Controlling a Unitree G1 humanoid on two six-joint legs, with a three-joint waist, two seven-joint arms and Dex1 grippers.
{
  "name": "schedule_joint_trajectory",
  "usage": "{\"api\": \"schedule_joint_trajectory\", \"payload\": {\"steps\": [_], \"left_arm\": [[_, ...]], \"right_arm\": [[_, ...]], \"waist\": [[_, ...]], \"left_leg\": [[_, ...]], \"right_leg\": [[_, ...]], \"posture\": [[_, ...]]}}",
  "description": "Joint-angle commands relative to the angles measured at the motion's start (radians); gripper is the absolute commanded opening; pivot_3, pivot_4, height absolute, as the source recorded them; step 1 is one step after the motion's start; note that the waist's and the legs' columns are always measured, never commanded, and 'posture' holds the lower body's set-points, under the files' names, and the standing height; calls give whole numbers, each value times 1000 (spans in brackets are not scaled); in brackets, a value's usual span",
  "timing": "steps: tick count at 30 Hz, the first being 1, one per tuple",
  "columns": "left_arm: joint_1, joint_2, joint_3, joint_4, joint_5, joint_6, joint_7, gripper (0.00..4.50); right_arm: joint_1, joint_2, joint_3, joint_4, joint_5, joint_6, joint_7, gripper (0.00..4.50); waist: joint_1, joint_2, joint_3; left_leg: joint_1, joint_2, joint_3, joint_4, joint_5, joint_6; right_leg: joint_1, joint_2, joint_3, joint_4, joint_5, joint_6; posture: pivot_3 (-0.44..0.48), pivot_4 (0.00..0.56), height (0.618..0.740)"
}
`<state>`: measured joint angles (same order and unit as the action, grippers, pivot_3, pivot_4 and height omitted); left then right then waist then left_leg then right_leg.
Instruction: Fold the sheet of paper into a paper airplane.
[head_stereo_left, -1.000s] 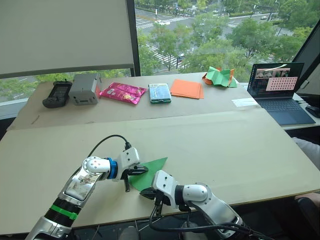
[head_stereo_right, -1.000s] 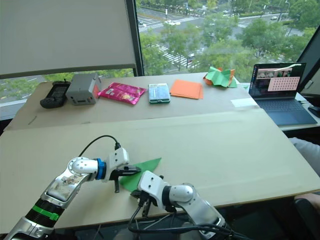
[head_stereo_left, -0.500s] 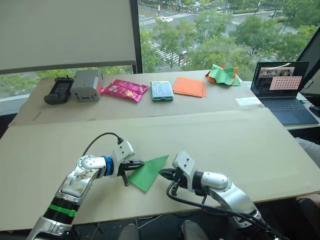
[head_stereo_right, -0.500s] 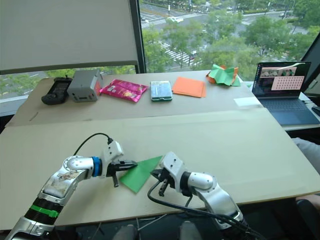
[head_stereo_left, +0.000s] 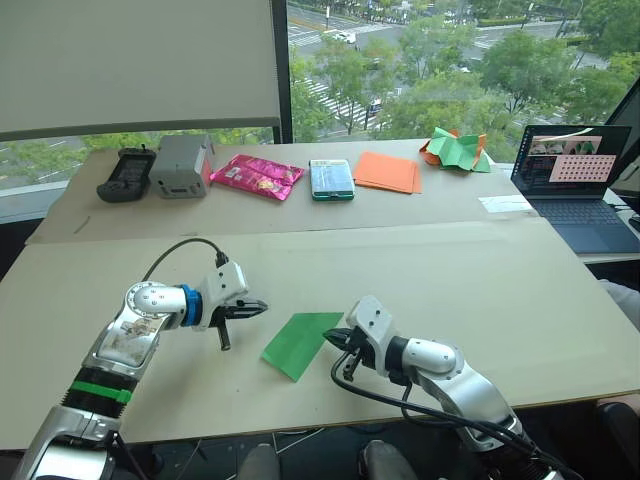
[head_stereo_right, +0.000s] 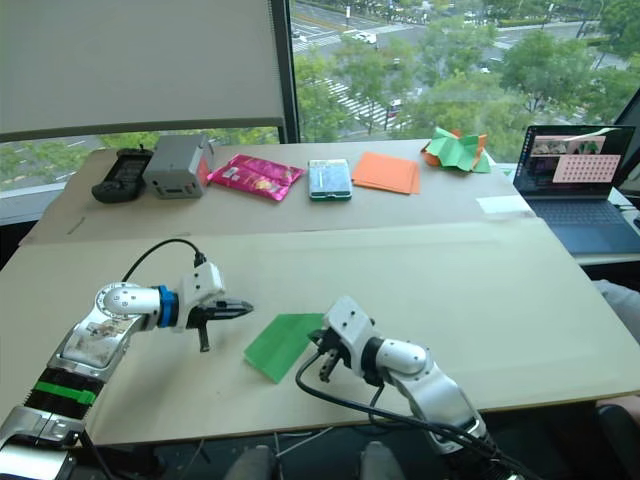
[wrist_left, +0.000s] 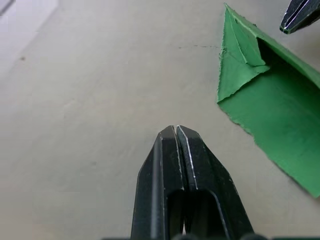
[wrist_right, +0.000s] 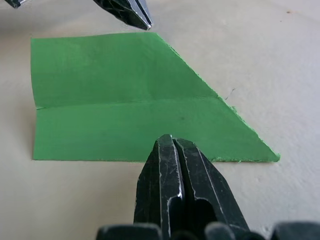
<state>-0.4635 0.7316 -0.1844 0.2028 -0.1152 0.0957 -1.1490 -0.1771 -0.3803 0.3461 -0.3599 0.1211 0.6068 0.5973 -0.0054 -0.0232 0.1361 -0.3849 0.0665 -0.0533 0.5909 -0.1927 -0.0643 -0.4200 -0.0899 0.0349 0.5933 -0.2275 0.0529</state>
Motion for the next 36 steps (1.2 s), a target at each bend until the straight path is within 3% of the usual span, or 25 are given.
{"api": "schedule_joint_trajectory", "payload": {"steps": [1,8,12,17,22,29,33,36], "left_arm": [[-110,-12,-37,144,58,-332,-77,1536],[-383,-122,-156,557,208,-1136,-78,3916],[-471,-169,-236,729,289,-1481,-20,3916],[-531,-200,-311,850,377,-1644,60,3916],[-567,-197,-359,913,456,-1689,142,2477],[-586,-160,-355,913,595,-1658,269,60],[-554,-118,-341,875,640,-1550,336,22],[-487,-97,-306,802,564,-1370,325,22]], "right_arm": [[-8,-18,-35,-49,10,5,0,0],[-1,-42,-57,-78,10,24,-11,0],[11,-34,-70,-99,9,46,-40,0],[25,-31,-75,-118,6,65,-67,0],[34,-29,-77,-132,6,77,-88,0],[18,-22,-70,-116,7,73,-95,0],[-10,-17,-80,-93,5,65,-95,0],[-31,-20,-119,-83,12,78,-104,0]], "waist": [[5,0,0],[19,0,-1],[19,0,-1],[17,0,-1],[17,0,-1],[17,0,-1],[16,0,-1],[16,1,-1]], "left_leg": [[0,0,0,0,0,0],[-5,0,1,1,5,7],[-5,0,3,1,7,10],[-4,0,3,1,7,10],[-4,0,3,1,7,10],[-4,0,3,2,7,10],[-3,0,2,1,7,10],[-2,0,2,1,7,10]], "right_leg": [[0,0,0,0,0,0],[2,1,2,1,2,2],[3,1,4,1,3,3],[5,3,6,2,4,5],[8,4,7,1,4,5],[11,4,7,2,4,5],[12,4,7,2,4,5],[13,4,7,2,4,5]], "posture": [[0,150,706],[0,150,706],[0,150,706],[0,150,706],[0,150,706],[0,150,706],[0,150,706],[0,150,706]]}}
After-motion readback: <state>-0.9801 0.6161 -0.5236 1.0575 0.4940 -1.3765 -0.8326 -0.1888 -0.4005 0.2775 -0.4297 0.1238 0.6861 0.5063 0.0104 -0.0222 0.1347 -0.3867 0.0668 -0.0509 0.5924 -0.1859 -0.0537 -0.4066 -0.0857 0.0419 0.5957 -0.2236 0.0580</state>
